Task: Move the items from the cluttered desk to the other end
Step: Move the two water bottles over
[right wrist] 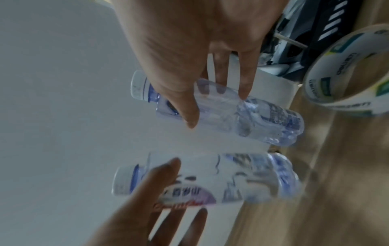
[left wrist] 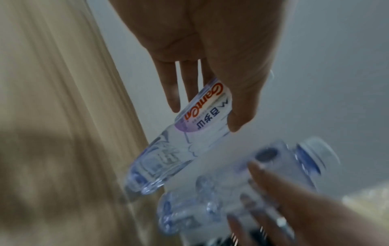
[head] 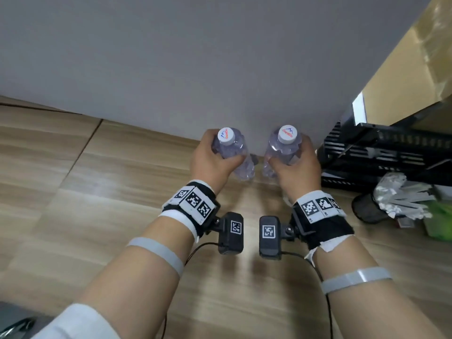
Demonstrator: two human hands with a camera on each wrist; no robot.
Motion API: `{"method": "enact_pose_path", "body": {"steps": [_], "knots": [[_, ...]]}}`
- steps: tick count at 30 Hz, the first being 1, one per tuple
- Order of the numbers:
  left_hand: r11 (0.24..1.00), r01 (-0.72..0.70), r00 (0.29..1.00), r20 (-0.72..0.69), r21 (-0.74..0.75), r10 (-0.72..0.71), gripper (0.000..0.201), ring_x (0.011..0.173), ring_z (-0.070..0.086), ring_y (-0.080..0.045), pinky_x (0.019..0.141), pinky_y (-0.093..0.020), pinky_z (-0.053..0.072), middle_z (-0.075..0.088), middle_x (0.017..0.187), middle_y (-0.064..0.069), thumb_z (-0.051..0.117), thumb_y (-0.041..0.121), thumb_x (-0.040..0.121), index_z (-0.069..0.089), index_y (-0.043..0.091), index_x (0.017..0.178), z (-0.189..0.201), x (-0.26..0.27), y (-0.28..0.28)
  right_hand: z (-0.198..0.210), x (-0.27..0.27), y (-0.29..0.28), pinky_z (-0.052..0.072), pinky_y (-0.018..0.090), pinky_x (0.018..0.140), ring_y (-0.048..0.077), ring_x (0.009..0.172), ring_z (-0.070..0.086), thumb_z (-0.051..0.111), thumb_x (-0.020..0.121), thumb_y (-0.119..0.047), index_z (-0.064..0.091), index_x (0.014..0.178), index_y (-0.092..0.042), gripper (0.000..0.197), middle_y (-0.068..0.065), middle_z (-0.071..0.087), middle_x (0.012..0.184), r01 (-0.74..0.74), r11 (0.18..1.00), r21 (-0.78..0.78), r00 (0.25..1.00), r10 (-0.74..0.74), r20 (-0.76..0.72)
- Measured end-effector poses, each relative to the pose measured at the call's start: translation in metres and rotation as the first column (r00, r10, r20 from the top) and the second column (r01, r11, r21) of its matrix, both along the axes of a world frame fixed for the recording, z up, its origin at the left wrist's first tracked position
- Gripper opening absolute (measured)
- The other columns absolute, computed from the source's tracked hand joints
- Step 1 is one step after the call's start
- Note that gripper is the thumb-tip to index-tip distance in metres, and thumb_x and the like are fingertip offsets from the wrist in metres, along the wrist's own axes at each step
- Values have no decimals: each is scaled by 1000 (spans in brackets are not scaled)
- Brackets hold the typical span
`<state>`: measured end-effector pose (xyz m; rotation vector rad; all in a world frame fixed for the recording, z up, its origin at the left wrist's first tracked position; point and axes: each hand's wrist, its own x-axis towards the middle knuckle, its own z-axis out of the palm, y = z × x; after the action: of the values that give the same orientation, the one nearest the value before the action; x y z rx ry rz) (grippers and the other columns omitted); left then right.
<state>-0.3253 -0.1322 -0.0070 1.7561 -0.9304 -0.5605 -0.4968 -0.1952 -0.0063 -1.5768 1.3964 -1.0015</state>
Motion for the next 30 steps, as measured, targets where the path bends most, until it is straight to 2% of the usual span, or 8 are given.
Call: {"method": "enact_pose_path", "body": {"steps": [3, 6, 8, 11, 14, 17, 21, 30], "knots": [[991, -79, 995, -62, -107, 72, 50, 84, 67, -7, 78, -21, 54, 71, 93, 6, 89, 17, 65, 61, 15, 107, 32, 43, 41, 29, 25, 31, 42, 10, 84, 4, 101, 60, 80, 74, -21, 56, 120, -24, 52, -9, 65, 115, -63, 998, -17, 997, 64, 31], [965, -190, 979, -105, -182, 173, 58, 95, 70, -16, 89, -36, 58, 73, 101, 2, 91, 26, 60, 62, 15, 109, 67, 97, 93, 62, 68, 68, 36, -5, 70, -14, 88, 57, 79, 75, -17, 55, 118, -25, 49, -15, 63, 106, -147, 989, -16, 988, 147, 55], [945, -243, 969, -103, -220, 226, 61, 97, 71, -19, 90, -44, 58, 73, 103, 0, 92, 32, 58, 62, 17, 109, 90, 133, 131, 84, 101, 95, 36, -6, 65, -24, 80, 52, 78, 77, -16, 54, 117, -22, 47, -20, 59, 99, -196, 980, -23, 977, 197, 81], [918, -275, 961, -82, -285, 262, 60, 97, 71, -21, 90, -44, 58, 73, 104, -2, 92, 28, 60, 61, 15, 110, 123, 189, 195, 112, 162, 146, 35, -6, 60, -30, 70, 50, 77, 81, -14, 51, 112, -18, 40, -22, 55, 90, -259, 965, -48, 956, 263, 129], [899, -294, 954, -41, -326, 297, 59, 96, 71, -20, 89, -44, 58, 73, 102, -1, 92, 28, 61, 62, 15, 109, 147, 237, 250, 130, 222, 190, 35, -6, 61, -23, 76, 52, 78, 80, -20, 54, 119, -16, 47, -18, 58, 95, -289, 953, -90, 939, 301, 167], [872, -348, 932, -27, -343, 362, 60, 95, 72, -17, 89, -42, 58, 74, 103, 1, 92, 30, 60, 62, 16, 110, 160, 289, 310, 146, 287, 240, 40, 0, 68, -13, 85, 55, 79, 79, -21, 54, 127, -19, 54, -21, 58, 98, -345, 933, -104, 905, 360, 228], [828, -451, 881, -20, -333, 472, 61, 94, 72, -14, 88, -40, 59, 74, 103, 4, 92, 35, 57, 61, 21, 108, 167, 348, 383, 158, 361, 298, 49, 22, 87, 7, 103, 61, 80, 78, -24, 52, 123, -28, 53, -15, 63, 110, -452, 885, -109, 848, 465, 256], [687, -650, 725, 7, -326, 689, 60, 81, 66, -5, 81, -30, 58, 71, 100, 5, 90, 37, 59, 61, 16, 108, 173, 453, 494, 168, 484, 375, 51, 45, 99, 8, 106, 63, 77, 80, -25, 53, 123, -24, 50, -8, 66, 115, -600, 791, -120, 734, 604, 309]]}}
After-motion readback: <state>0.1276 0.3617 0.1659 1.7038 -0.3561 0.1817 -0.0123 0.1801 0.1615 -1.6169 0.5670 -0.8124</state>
